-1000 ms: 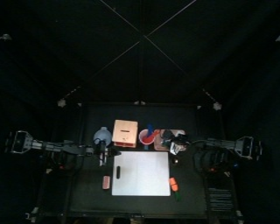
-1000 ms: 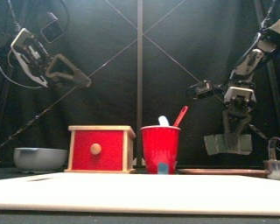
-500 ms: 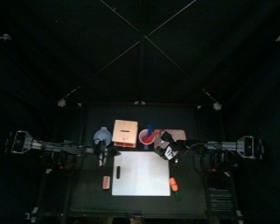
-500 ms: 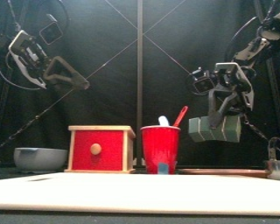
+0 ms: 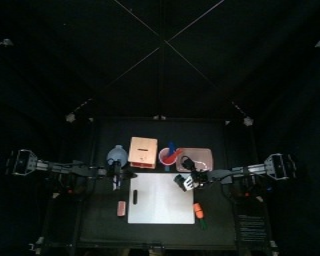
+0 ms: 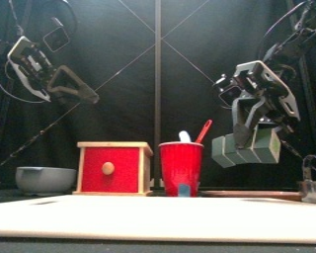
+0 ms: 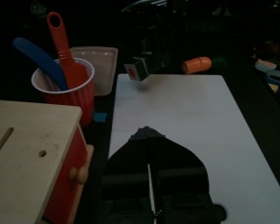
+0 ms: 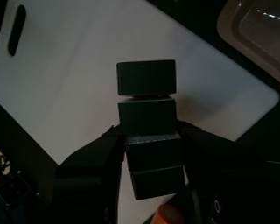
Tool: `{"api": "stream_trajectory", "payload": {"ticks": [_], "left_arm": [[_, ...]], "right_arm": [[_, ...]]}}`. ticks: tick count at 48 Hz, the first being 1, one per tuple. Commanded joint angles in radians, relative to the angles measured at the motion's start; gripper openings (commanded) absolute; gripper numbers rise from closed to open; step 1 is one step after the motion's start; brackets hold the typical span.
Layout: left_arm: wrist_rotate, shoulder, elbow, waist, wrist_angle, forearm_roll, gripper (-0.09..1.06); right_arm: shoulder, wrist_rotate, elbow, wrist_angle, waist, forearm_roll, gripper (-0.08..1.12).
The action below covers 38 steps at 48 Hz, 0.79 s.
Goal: Place sushi on board then cut the sushi with the knife then place the pieces on the plate
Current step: Place the sushi on the board
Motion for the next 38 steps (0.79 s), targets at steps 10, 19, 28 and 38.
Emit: {"api": "stream_trajectory", "payload": {"ticks": [10,19,28,38], "left_arm": [[0.002,0.002,-0.011,0.003,-0.005,-0.002,-0.02],[0.003,0.002,-0.011,0.003,-0.005,-0.002,-0.02],[0.002,0.002,-0.011,0.000,-0.005,-0.002,-0.02],[0.003,0.000,-0.012,0.000,-0.005,-0.002,-0.02]], "right_arm": [[0.092,0.520,-0.173,0.218,0.155,-0.347,0.60],[0.184,0.807,-0.262,0.322,0.235,-0.454,0.60],[0.279,1.002,-0.364,0.433,0.282,-0.495,0.60],[0.379,1.111,-0.497,0.528,0.298,-0.486,0.60]]}}
